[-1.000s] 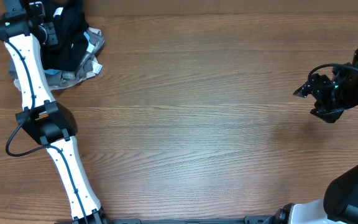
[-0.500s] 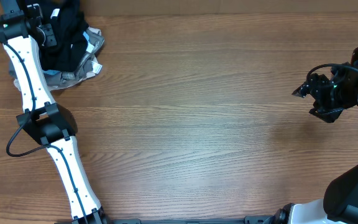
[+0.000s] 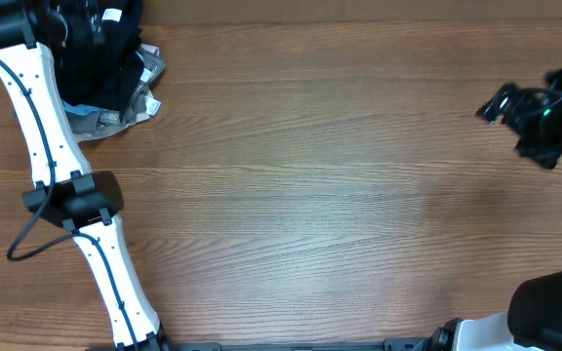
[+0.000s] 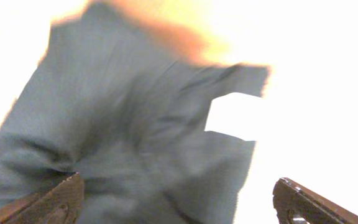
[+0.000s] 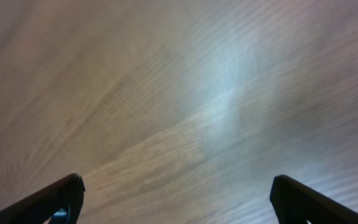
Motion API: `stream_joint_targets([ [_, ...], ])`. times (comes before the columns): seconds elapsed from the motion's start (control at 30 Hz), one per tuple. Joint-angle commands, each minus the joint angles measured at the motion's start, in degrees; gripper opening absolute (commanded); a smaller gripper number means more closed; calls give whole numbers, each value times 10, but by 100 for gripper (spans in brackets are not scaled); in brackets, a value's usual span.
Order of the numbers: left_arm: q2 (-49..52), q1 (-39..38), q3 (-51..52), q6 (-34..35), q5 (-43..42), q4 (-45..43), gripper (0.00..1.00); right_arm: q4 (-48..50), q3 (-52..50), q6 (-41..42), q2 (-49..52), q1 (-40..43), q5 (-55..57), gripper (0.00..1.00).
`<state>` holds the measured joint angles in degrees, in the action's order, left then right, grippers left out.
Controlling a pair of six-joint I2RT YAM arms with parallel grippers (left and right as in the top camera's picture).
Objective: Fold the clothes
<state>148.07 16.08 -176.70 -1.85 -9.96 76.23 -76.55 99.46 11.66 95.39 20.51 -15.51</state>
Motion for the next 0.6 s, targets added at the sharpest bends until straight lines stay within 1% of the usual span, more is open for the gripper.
stream_joint_targets([
  [0.0,-117,-20,-22,-2,-38,3,100,-31,105,-59,-17,-3,15,100],
  [0.17,-180,-44,-22,12,-39,6,100,-109,220,-73,-29,-3,15,100],
  [0.3,-196,-58,-22,13,-40,8,100,-177,289,-73,-58,-3,15,100],
  [0.43,-192,-63,-22,12,-49,15,100,-205,319,-63,-109,-3,8,100],
  [0.57,-191,-63,-19,12,-49,33,100,-205,319,5,-177,-3,-37,100],
])
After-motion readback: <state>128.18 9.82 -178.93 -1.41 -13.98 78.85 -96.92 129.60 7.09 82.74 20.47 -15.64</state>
